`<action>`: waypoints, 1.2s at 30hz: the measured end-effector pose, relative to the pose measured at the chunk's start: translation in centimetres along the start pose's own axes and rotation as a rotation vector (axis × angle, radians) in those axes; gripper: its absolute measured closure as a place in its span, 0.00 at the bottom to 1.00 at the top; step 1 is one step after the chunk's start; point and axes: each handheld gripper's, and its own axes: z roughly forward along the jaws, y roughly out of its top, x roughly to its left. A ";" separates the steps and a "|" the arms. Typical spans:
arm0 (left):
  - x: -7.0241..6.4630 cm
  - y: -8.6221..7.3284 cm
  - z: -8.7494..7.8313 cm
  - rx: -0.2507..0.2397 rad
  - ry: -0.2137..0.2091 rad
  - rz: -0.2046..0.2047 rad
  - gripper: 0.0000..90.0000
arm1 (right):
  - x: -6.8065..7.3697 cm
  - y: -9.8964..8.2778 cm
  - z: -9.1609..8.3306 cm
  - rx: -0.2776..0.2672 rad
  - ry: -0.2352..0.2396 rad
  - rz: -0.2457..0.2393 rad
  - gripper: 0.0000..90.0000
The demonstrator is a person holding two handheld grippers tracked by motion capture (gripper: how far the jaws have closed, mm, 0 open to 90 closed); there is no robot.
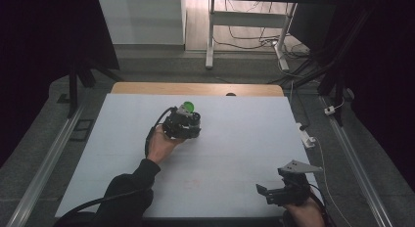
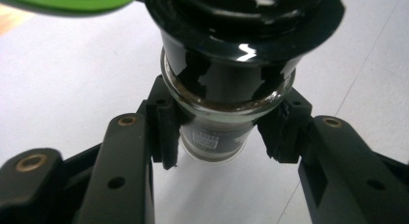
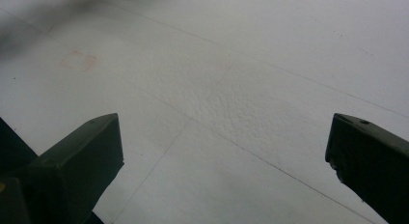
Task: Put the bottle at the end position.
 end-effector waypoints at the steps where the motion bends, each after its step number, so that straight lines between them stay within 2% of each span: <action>1: 0.0 -0.1 0.2 0.002 -0.001 -0.002 0.59 | 0.0 0.0 0.0 0.000 0.000 0.000 0.00; 5: 0.1 -0.6 0.8 0.004 -0.002 -0.011 0.59 | 0.0 0.0 0.0 -0.001 0.001 0.001 0.00; 11: -0.1 -1.3 1.5 0.001 -0.013 -0.002 0.59 | 0.0 0.0 0.0 -0.002 0.002 -0.001 0.00; 14: -0.3 -1.7 1.9 0.004 -0.003 0.019 0.59 | 0.0 0.0 0.0 -0.001 0.003 -0.001 0.00; 26: -0.1 -1.9 1.8 0.006 -0.016 0.023 0.58 | 0.0 0.0 0.0 0.003 0.003 -0.002 0.00; 34: -0.2 -1.4 0.9 -0.006 -0.017 0.016 0.36 | 0.1 0.0 0.0 0.005 0.003 -0.003 0.00; 36: -0.2 -1.3 0.4 -0.016 -0.031 0.010 0.31 | 0.1 0.0 0.0 0.006 0.002 -0.004 0.00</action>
